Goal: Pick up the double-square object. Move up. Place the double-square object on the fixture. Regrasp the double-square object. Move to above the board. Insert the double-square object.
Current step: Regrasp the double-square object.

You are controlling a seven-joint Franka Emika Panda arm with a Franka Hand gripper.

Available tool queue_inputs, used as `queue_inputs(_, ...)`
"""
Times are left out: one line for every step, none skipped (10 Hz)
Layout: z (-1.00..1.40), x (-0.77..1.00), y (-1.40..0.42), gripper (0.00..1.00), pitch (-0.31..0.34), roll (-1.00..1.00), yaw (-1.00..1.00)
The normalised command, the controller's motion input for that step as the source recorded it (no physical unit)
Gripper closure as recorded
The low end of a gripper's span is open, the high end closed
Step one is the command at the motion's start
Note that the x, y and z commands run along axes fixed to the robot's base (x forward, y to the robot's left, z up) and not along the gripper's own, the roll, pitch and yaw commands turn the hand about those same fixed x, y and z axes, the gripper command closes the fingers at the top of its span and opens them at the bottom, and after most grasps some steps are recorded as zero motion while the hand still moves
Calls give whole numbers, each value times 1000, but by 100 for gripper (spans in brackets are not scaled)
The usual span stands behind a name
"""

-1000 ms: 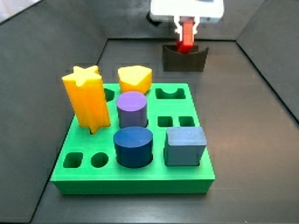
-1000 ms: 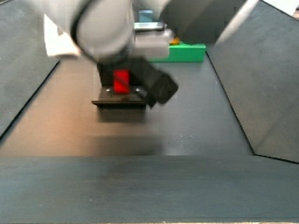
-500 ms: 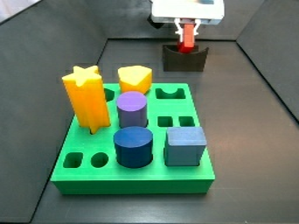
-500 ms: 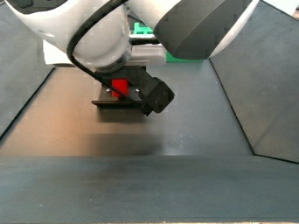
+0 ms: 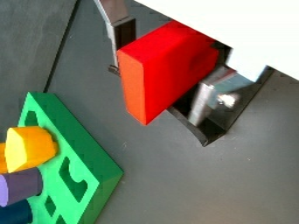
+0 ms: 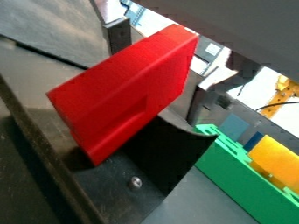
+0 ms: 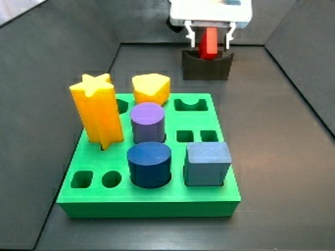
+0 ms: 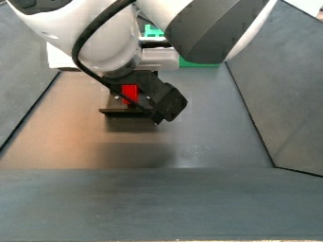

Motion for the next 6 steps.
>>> queue_inputs(1000,-4,2,0,18,67,-23)
queue_inputs(1000,-22,3,0,24,67,-13)
queue_inputs(1000,-30,3,0,27,60,-9)
queue_inputs(1000,-32,5,0,29,59,-7)
queue_inputs(849,-36,10,0,40,49,-8)
queue_inputs(721,-35,12,0,44,44,-11)
